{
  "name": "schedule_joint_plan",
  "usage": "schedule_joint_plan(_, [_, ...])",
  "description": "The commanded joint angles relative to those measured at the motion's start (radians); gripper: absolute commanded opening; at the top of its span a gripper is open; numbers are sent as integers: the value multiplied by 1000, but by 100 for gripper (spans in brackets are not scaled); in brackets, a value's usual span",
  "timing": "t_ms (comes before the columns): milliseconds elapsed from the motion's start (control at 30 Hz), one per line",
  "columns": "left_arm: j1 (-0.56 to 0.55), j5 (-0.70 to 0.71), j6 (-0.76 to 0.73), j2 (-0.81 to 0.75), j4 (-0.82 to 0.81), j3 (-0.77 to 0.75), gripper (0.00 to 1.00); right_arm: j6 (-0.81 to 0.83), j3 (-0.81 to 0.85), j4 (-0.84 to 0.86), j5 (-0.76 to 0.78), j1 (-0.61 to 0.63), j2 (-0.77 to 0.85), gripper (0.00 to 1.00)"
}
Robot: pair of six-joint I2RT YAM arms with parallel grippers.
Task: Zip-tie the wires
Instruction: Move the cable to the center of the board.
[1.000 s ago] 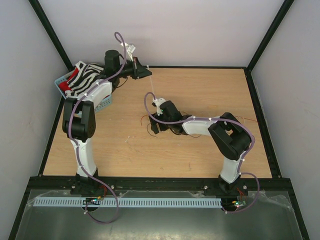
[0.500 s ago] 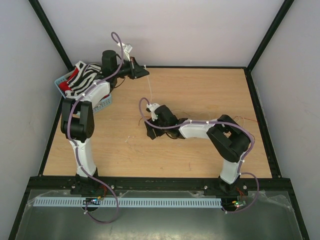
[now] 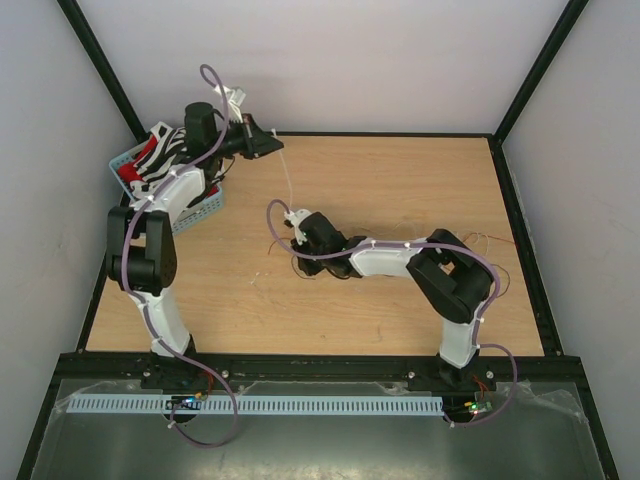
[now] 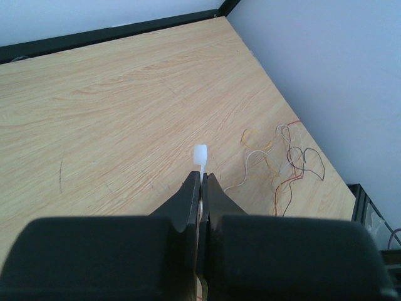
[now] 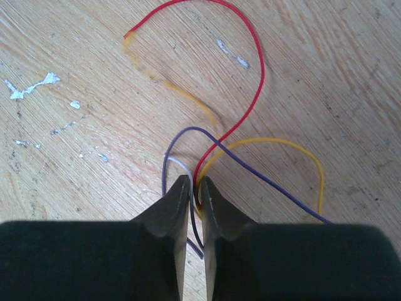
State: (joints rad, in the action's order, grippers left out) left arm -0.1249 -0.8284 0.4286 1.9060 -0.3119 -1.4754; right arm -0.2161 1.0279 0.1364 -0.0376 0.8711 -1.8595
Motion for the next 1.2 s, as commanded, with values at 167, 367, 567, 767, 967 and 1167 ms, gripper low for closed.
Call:
schedule_joint_plan(167, [31,3,26,-95,-45,68,0,-8,114,-26,-29,72,-69,19])
schedule_joint_plan(367, [34,6,26,-87,-52,68,0,-34,201,-15,-71,122,-128,18])
schedule_joint_plan(567, [44,11,23,-92,-52,74,0,-62,267,0,-117,155,-181,18])
schedule_joint_plan(767, [47,18,21,-88,-52,67,0,-60,292,-15,-145,166,-190,20])
schedule_joint_plan(967, [42,-11,8,-45,-53,3,0,-12,288,-73,-90,166,-118,55])
schedule_joint_plan(1167, [37,-48,-6,33,-53,-88,0,14,264,-132,-16,157,3,82])
